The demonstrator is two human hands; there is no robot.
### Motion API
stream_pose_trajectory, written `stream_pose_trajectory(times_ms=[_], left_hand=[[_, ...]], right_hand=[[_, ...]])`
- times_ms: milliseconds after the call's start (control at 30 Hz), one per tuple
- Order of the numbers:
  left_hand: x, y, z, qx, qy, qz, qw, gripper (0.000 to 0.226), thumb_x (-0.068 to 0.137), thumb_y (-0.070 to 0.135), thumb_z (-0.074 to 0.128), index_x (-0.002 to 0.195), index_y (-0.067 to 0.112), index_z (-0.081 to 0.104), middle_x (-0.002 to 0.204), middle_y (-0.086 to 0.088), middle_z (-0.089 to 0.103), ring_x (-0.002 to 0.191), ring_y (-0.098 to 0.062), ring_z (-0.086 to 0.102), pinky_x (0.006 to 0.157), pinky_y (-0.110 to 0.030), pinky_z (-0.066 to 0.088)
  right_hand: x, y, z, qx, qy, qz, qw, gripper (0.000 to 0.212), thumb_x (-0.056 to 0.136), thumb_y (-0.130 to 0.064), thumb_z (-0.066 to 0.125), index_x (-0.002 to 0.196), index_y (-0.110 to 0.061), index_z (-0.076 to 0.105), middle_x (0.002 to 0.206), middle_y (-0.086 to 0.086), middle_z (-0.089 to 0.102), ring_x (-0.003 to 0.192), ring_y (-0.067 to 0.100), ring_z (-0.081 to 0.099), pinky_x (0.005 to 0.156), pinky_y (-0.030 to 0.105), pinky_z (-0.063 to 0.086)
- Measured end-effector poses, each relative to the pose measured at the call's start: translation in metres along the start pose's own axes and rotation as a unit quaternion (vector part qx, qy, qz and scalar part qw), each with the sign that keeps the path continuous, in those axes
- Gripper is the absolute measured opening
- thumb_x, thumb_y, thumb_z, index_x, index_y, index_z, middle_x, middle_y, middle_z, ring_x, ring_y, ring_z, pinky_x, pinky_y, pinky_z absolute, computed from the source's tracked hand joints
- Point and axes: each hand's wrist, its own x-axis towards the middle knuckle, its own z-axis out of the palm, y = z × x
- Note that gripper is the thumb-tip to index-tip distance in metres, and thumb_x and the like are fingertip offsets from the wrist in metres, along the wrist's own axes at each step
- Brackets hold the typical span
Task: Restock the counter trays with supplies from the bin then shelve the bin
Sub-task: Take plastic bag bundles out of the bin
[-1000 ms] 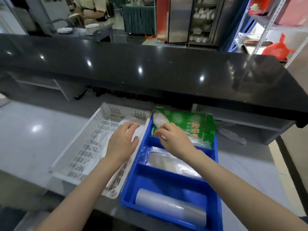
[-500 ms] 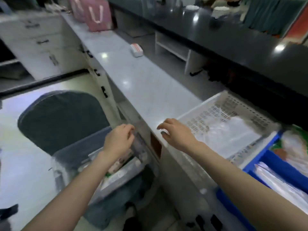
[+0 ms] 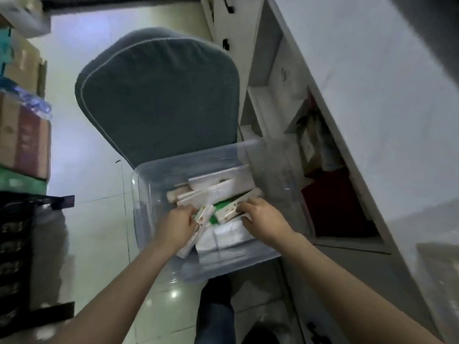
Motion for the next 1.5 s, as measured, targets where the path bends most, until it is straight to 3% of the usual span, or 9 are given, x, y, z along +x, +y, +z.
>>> stream_pose_trajectory(times_ms=[100,267,433,600,867,1000,1167,1400,1500], left_hand=[[0.025,-0.019,0.044,-0.008,-0.071,-0.005,0.997,0.026,0.088,0.022,0.056,0.113,0.02,0.062,0.111,-0.005,0.067,0.1,-0.026,0.062,0.079,-0.036,0.052],[0.058,-0.024,0.115,-0.041,-0.163,0.014,0.986,0.041,0.086,0.024,0.061,0.125,0.011,0.057,0.125,-0.013,0.059,0.112,-0.031,0.055,0.091,-0.037,0.045],[0.077,-0.03,0.159,-0.054,-0.192,-0.019,0.98,0.045,0.086,0.024,0.063,0.126,0.008,0.053,0.126,-0.016,0.057,0.113,-0.031,0.055,0.093,-0.034,0.045],[0.078,-0.028,0.176,-0.057,-0.169,-0.015,0.984,0.04,0.085,0.024,0.063,0.123,0.012,0.057,0.122,-0.012,0.055,0.107,-0.028,0.055,0.092,-0.038,0.046],[0.07,-0.025,0.153,-0.076,-0.093,0.054,0.991,0.013,0.088,0.022,0.061,0.098,0.014,0.062,0.103,-0.005,0.06,0.093,-0.025,0.057,0.078,-0.041,0.048],[0.09,-0.023,0.112,-0.072,-0.005,0.093,0.993,0.012,0.083,0.018,0.062,0.092,0.01,0.065,0.094,-0.008,0.065,0.086,-0.027,0.059,0.072,-0.041,0.05],[0.136,-0.021,0.066,-0.079,0.104,0.081,0.988,0.031,0.085,0.014,0.05,0.113,0.009,0.064,0.115,-0.01,0.063,0.106,-0.026,0.054,0.09,-0.035,0.042],[0.163,-0.018,0.084,0.095,0.03,0.043,0.994,0.05,0.091,0.016,0.05,0.14,0.015,0.038,0.13,-0.011,0.055,0.117,-0.029,0.049,0.1,-0.039,0.04],[0.166,-0.019,0.093,0.127,0.015,0.014,0.992,0.041,0.092,0.012,0.048,0.133,0.014,0.047,0.129,-0.013,0.052,0.117,-0.03,0.047,0.1,-0.04,0.04]], right_hand=[[0.038,0.013,0.051,-0.013,-0.073,0.025,0.997,0.035,0.09,-0.02,0.053,0.124,-0.018,0.059,0.132,0.008,0.053,0.123,0.027,0.047,0.094,0.034,0.042],[0.072,0.042,0.119,-0.041,-0.193,0.078,0.977,0.043,0.088,-0.019,0.056,0.131,-0.017,0.051,0.137,0.007,0.05,0.122,0.03,0.049,0.096,0.037,0.044],[0.094,0.064,0.156,-0.126,-0.208,0.069,0.967,0.048,0.086,-0.019,0.058,0.132,-0.015,0.045,0.138,0.007,0.049,0.125,0.028,0.045,0.103,0.038,0.035],[0.095,0.071,0.172,-0.171,-0.19,0.069,0.964,0.051,0.086,-0.015,0.056,0.135,-0.015,0.041,0.138,0.006,0.043,0.125,0.029,0.04,0.115,0.046,0.02],[0.084,0.081,0.153,-0.15,-0.218,0.071,0.962,0.027,0.087,-0.008,0.048,0.112,-0.013,0.058,0.117,0.014,0.058,0.107,0.032,0.053,0.092,0.038,0.039],[0.091,0.074,0.125,-0.078,-0.137,0.056,0.986,0.029,0.087,-0.014,0.052,0.115,-0.018,0.057,0.114,0.01,0.061,0.104,0.031,0.056,0.085,0.036,0.042],[0.117,0.067,0.094,-0.086,-0.034,0.041,0.995,0.028,0.088,-0.017,0.053,0.115,-0.017,0.06,0.11,0.011,0.06,0.105,0.031,0.054,0.082,0.036,0.041],[0.139,0.074,0.08,-0.148,-0.053,0.019,0.987,0.031,0.085,-0.02,0.059,0.115,-0.017,0.061,0.11,0.01,0.057,0.108,0.028,0.052,0.09,0.034,0.038],[0.137,0.073,0.08,-0.145,-0.037,-0.007,0.989,0.033,0.084,-0.014,0.059,0.117,-0.016,0.061,0.112,0.01,0.052,0.104,0.029,0.053,0.09,0.038,0.039]])
